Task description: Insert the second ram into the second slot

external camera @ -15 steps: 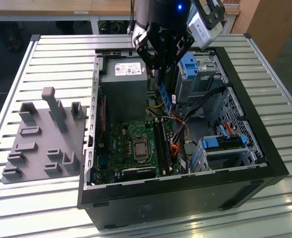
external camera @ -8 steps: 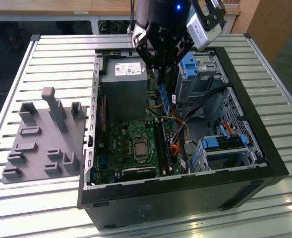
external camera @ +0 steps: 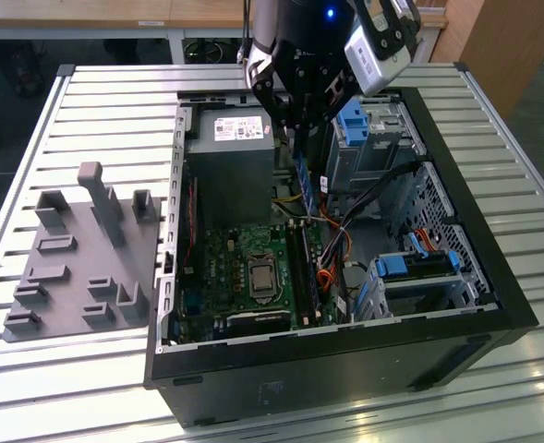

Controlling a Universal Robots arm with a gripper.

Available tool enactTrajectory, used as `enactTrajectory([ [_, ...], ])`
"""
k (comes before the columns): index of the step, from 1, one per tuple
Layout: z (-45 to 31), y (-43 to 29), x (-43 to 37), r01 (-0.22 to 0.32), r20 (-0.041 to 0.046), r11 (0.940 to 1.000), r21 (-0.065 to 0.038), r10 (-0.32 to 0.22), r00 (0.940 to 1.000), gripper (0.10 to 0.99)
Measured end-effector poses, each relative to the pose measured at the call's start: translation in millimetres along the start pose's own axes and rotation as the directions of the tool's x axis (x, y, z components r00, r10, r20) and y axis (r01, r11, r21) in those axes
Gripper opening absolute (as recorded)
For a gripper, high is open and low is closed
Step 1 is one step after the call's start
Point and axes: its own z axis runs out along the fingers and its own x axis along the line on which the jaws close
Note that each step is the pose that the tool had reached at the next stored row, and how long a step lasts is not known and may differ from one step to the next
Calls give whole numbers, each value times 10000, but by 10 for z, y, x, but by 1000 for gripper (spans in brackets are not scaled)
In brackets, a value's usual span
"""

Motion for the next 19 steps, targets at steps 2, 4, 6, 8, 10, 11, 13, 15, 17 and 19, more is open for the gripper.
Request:
enactTrajectory([
  [2,0,0,0,-142,3,9999,0,142,9999,137],
  [4,0,0,0,-280,7,9996,-1,280,9996,137],
  [6,0,0,0,-428,11,9991,-2,428,9991,137],
  [8,0,0,0,-565,14,9984,-2,565,9984,137],
  [10,0,0,0,-707,18,9975,-3,707,9975,137],
  [11,0,0,0,-781,19,9969,-3,781,9969,137],
  [13,0,0,0,-921,23,9958,-4,921,9957,137],
  [15,0,0,0,-1053,26,9944,-4,1053,9944,137],
  [17,0,0,0,-1187,30,9929,-5,1187,9929,137],
  [19,0,0,0,-1324,33,9912,-6,1324,9912,137],
])
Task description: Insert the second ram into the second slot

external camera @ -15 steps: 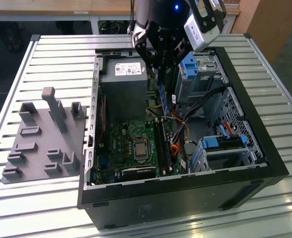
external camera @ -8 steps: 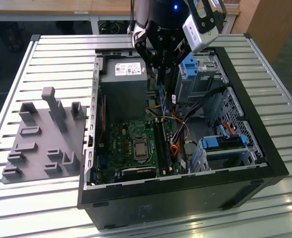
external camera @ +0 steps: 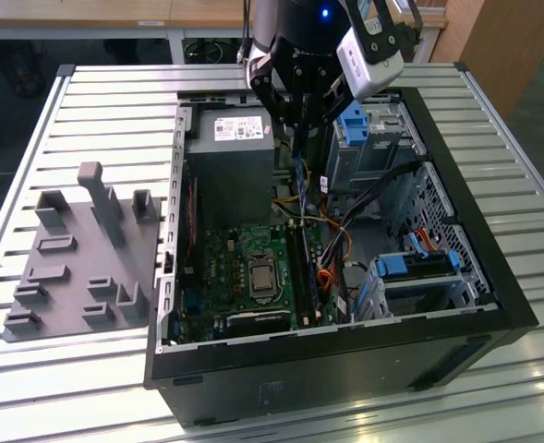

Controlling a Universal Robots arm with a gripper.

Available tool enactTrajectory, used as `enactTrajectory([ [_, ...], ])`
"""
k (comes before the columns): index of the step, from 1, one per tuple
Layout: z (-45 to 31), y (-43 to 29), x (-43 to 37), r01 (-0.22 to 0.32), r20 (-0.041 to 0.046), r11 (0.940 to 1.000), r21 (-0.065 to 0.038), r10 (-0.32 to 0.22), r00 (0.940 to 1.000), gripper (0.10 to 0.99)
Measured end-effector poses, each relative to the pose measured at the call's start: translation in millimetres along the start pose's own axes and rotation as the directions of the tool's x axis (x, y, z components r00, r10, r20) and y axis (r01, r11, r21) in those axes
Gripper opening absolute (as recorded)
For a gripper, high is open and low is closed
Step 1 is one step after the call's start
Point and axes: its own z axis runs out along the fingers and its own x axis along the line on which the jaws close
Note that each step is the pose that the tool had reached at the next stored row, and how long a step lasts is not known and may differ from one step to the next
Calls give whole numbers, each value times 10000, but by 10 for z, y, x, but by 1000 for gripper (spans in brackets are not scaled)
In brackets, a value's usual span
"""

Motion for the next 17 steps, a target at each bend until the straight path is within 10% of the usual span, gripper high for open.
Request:
enactTrajectory([
  [11,0,0,0,-842,21,9964,3,842,9964,137],
  [17,18,-2,0,-366,10,9993,4,366,9993,137],
])
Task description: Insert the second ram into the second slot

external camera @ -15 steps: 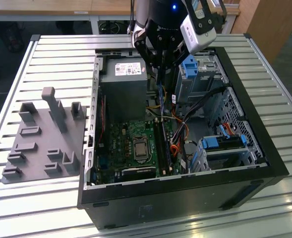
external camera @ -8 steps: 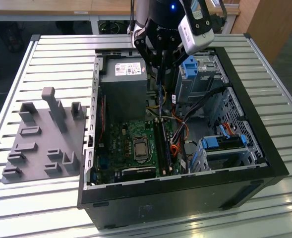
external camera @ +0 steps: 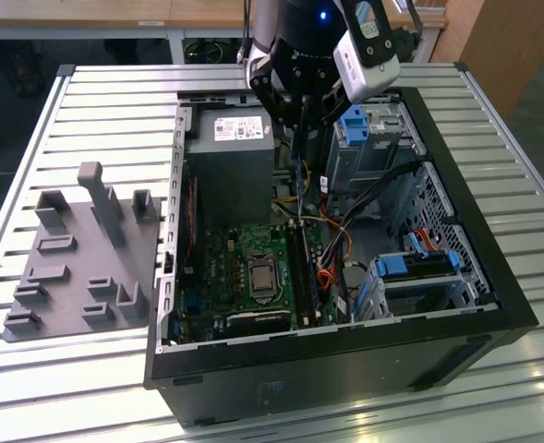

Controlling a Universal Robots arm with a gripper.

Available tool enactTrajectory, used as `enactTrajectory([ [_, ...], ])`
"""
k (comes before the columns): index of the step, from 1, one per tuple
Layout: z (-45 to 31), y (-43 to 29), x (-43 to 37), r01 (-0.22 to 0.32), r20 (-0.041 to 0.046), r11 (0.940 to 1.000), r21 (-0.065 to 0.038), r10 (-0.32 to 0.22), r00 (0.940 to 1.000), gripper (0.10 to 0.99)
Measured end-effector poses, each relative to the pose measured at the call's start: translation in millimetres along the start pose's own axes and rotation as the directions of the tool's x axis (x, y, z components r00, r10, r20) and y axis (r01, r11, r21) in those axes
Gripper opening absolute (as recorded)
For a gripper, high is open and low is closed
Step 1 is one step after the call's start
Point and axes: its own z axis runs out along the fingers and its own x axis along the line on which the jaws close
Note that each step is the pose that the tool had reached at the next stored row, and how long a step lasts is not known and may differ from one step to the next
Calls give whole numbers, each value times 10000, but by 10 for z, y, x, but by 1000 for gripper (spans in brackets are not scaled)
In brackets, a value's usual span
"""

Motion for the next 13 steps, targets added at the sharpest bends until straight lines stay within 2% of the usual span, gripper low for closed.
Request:
enactTrajectory([
  [3,4,-1,0,270,-7,9996,2,-270,9996,137],
  [5,6,-1,0,278,-7,9996,1,-278,9996,137],
  [7,44,-1,0,278,-7,9996,1,-278,9996,137],
  [13,63,-2,0,278,-6,9996,6,-278,9996,137],
])
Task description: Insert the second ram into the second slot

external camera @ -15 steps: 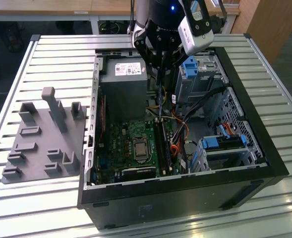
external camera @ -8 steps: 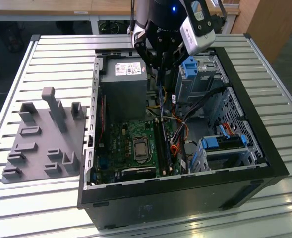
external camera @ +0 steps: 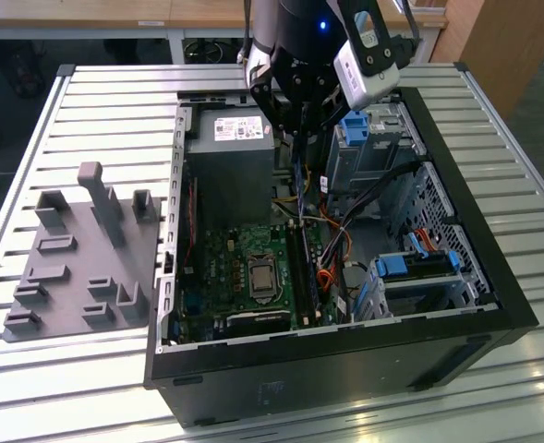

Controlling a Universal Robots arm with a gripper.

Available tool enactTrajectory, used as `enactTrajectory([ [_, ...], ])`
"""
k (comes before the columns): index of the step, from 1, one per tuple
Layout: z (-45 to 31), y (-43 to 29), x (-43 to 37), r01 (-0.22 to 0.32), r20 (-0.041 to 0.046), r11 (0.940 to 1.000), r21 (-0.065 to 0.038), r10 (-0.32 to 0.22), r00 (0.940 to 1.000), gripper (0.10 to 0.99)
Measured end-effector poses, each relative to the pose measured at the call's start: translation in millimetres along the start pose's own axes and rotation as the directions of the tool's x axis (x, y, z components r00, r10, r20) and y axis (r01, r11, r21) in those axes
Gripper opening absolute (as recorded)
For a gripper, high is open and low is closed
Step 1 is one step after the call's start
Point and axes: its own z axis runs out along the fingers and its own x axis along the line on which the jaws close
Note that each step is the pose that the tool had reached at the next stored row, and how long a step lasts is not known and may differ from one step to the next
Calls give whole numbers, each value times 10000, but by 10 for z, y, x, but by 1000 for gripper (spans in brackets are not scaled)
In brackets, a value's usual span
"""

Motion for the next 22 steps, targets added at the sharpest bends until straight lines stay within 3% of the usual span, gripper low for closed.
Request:
enactTrajectory([
  [22,72,-2,0,0,0,10000,1,0,10000,137],
])
